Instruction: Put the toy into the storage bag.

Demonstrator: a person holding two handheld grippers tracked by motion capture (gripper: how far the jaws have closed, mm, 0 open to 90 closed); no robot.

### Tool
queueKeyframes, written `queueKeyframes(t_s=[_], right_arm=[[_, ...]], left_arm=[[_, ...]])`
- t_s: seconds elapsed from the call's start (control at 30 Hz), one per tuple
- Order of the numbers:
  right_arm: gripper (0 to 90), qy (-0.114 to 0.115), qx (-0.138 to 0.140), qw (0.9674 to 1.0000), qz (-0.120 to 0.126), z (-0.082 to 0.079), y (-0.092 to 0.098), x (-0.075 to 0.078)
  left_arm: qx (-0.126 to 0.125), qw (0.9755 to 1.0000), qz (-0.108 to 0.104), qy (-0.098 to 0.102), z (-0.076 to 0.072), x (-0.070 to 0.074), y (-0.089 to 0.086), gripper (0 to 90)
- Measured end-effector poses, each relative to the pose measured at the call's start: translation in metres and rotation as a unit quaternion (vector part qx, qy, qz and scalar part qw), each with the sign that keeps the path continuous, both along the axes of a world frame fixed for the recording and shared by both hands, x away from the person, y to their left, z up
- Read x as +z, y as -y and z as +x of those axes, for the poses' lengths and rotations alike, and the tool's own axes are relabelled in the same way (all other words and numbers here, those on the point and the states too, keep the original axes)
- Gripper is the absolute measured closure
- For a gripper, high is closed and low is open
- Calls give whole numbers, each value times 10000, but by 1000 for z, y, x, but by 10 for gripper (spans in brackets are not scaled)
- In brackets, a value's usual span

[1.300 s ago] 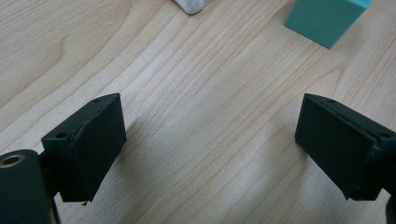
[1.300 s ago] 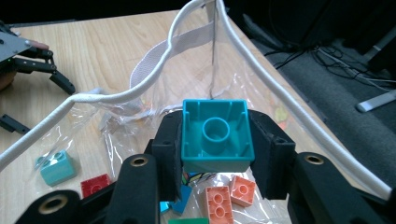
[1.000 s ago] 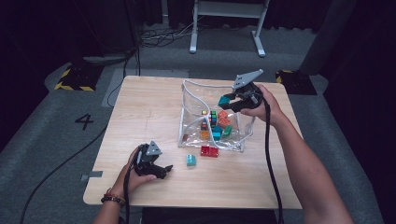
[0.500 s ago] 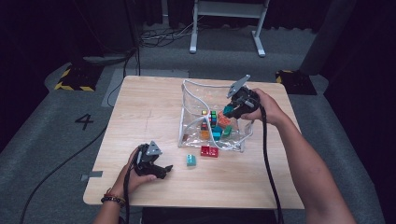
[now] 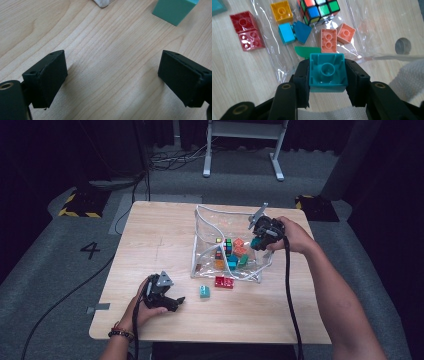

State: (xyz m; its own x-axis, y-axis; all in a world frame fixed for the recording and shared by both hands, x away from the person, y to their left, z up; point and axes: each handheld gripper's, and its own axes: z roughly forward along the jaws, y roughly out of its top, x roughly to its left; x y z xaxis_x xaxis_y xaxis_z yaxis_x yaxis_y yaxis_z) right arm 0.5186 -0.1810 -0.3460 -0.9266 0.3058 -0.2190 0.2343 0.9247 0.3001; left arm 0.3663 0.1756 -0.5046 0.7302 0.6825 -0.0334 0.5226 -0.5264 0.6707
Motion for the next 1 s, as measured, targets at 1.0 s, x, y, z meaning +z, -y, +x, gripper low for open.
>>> queueKeyframes(t_s=[1.0], right_arm=[[418, 861, -166, 9606, 2637, -59, 41, 18]], left_arm=[[1, 10000, 2, 1, 0, 0, 0, 89]])
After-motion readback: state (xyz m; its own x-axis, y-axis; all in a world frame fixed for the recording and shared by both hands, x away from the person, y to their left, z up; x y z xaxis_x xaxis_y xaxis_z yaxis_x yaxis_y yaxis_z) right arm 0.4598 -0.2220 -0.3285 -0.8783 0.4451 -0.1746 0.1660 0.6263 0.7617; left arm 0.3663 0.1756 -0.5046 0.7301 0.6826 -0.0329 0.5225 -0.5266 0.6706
